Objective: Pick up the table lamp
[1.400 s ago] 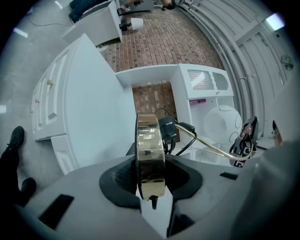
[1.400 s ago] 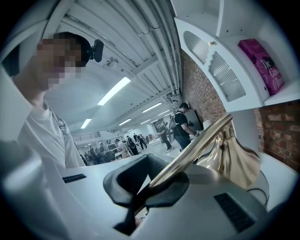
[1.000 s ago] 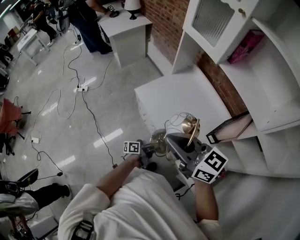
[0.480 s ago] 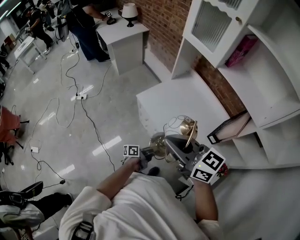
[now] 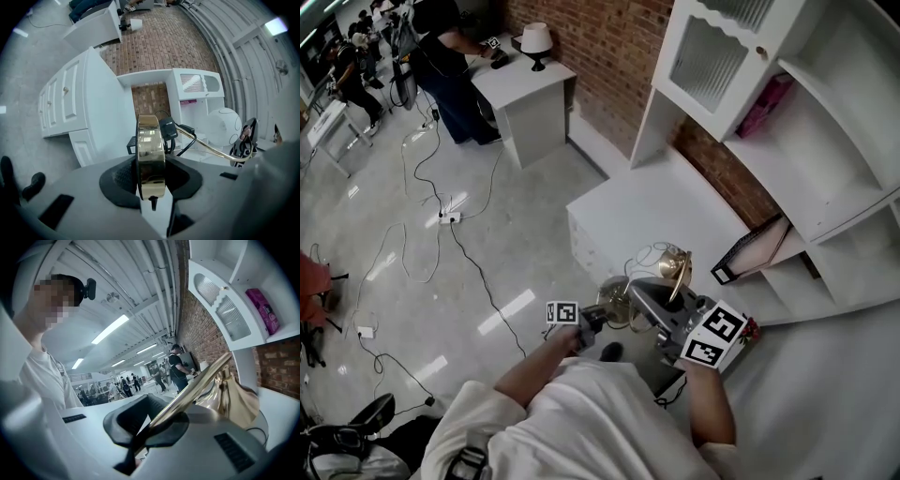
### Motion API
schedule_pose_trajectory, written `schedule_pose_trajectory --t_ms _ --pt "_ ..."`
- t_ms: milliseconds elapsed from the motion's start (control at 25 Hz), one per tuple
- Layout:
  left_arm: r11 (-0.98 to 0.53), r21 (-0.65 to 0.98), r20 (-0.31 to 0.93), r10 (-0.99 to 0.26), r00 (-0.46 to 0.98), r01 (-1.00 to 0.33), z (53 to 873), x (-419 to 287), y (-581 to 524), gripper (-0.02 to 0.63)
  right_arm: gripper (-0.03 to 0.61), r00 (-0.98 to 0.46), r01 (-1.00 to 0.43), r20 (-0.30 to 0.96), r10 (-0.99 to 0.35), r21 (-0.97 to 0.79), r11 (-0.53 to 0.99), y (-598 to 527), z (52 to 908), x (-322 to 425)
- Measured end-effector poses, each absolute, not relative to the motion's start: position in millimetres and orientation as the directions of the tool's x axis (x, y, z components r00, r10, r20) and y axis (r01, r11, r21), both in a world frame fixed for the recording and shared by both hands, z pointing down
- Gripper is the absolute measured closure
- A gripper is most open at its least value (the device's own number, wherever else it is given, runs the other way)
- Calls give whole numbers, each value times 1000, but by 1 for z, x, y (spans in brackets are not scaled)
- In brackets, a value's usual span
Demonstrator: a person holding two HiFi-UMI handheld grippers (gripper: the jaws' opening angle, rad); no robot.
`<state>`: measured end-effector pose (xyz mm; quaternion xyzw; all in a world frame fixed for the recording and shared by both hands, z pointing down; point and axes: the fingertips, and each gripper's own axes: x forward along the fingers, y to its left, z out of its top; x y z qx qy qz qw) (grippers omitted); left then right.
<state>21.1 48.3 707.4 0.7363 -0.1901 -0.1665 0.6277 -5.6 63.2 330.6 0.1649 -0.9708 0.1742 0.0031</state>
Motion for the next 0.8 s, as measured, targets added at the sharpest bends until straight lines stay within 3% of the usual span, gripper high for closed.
schedule_pose_trajectory --t_ms 800 --pt "-127 992 -36 -457 889 -25 710 21 65 479 566 -934 -355 94 -343 -316 880 85 332 -24"
